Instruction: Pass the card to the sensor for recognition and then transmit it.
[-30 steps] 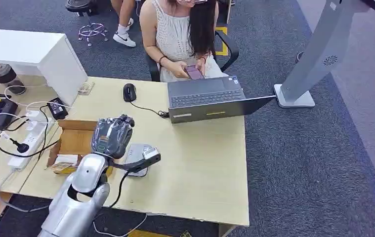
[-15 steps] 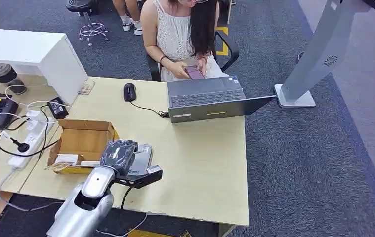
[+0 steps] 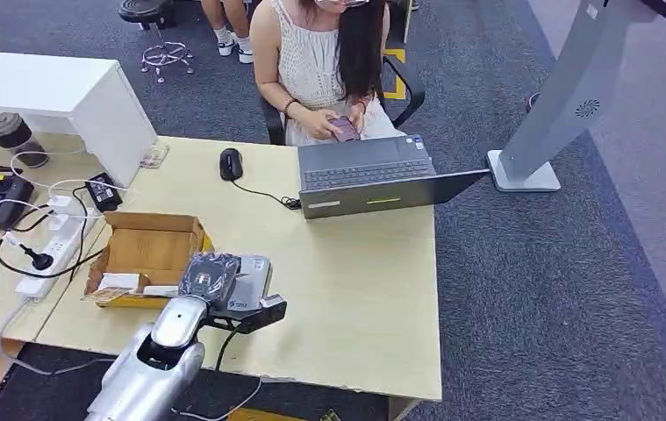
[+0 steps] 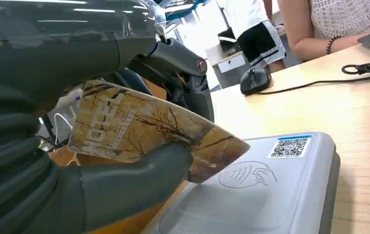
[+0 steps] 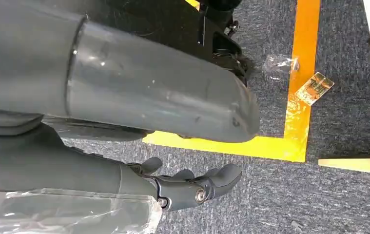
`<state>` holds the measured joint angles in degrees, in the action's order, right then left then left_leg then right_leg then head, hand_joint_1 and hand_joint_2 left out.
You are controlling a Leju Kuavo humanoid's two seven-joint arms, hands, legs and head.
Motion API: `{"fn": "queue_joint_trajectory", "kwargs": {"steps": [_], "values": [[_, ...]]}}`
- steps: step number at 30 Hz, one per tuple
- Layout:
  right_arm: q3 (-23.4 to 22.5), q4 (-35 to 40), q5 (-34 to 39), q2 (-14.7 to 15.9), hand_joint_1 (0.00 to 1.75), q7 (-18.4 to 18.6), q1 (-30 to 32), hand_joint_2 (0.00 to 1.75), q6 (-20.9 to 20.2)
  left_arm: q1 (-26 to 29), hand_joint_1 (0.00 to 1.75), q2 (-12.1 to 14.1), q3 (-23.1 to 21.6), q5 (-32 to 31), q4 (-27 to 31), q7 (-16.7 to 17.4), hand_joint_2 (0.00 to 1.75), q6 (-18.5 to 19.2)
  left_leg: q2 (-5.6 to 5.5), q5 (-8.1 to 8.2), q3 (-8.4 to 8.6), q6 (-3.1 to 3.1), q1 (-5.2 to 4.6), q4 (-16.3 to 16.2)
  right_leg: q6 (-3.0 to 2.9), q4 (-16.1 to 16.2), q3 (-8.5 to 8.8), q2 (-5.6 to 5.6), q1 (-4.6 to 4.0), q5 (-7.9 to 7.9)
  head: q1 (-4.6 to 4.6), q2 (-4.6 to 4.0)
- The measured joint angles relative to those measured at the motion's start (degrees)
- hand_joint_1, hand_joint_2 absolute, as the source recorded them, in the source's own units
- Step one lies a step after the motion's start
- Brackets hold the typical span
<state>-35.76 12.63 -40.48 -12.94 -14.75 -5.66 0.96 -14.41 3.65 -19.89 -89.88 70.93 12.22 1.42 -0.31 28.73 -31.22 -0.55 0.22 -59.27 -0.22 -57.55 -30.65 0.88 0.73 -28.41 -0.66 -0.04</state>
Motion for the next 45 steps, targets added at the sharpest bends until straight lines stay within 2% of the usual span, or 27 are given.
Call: {"fn": "queue_joint_trajectory", "kwargs": {"steps": [16,20,21,23,24,27,30,37,45], "values": [[0.00,0.00,-0.89,0.00,0.00,0.15,0.00,0.00,-0.04,-1.06,1.75,-0.26,0.30,0.48,-1.59,0.05,1.75,0.46,-0.01,-0.10,0.01,0.03,0.00,0.01,0.05,0.00,0.02,-0.03,0.00,0.15,-0.02,0.00],[0.00,-0.02,-0.90,0.00,0.00,-0.13,0.04,0.00,-0.04,-1.52,1.75,-0.26,0.44,0.55,-1.66,-0.35,1.75,-2.71,0.01,-0.21,-0.04,0.04,0.01,0.00,0.02,0.00,-0.08,-0.02,-0.01,0.21,-0.02,0.00],[0.00,-0.09,-1.00,0.00,0.00,-0.39,0.09,0.00,-0.06,-1.95,1.75,-0.06,0.44,0.35,-1.32,-0.12,1.75,-4.99,-0.01,-0.28,-0.13,0.09,0.01,0.00,0.02,0.00,-0.18,-0.02,-0.01,0.29,0.00,0.00],[0.00,-0.22,-1.75,-0.02,0.00,-0.57,0.08,0.00,-0.26,-4.42,1.75,2.04,-0.02,0.06,0.16,3.53,1.75,-9.80,-0.03,-0.50,-0.58,0.12,0.12,-0.03,-0.01,-0.02,-0.61,-0.01,-0.06,0.51,-0.02,0.00],[0.02,-0.28,-2.19,-0.02,0.00,-0.55,0.05,0.00,-0.44,-7.62,1.75,3.62,-0.22,-0.09,0.55,5.01,1.75,-10.82,-0.06,-0.68,-0.88,0.18,0.18,-0.02,-0.06,-0.02,-0.85,-0.03,-0.10,0.69,-0.11,0.00],[0.02,-0.39,-2.73,-0.02,0.00,-0.46,0.04,0.00,-0.92,-14.40,1.75,7.59,-0.22,-0.13,0.42,4.48,1.75,-10.64,0.02,-0.77,-0.95,0.25,0.18,0.01,-0.14,-0.03,-1.00,0.03,-0.11,0.82,0.00,0.00],[0.04,-0.42,-2.82,-0.02,0.00,-0.35,0.04,0.00,-0.81,-17.18,1.75,9.42,-0.22,-0.15,-0.24,4.48,1.75,-12.29,-0.06,-0.86,-0.99,0.27,0.20,0.01,-0.13,-0.03,-1.01,-0.03,-0.17,0.83,0.04,0.00],[0.07,-0.46,-2.71,-0.04,0.00,-0.11,0.05,0.00,-0.63,-19.00,1.75,11.39,-0.22,-0.15,-1.31,4.72,1.75,-13.36,0.03,-0.87,-1.01,0.27,0.20,0.01,-0.16,-0.03,-1.06,0.04,-0.17,0.88,0.02,0.00],[0.09,-0.52,-2.71,-0.04,0.00,-0.31,0.06,0.00,-0.31,-19.01,1.75,11.89,-0.20,-0.13,-1.38,3.30,1.75,-14.25,0.03,-0.87,-1.02,0.28,0.20,0.01,-0.16,-0.03,-1.07,0.03,-0.17,0.88,0.02,0.00]]}}
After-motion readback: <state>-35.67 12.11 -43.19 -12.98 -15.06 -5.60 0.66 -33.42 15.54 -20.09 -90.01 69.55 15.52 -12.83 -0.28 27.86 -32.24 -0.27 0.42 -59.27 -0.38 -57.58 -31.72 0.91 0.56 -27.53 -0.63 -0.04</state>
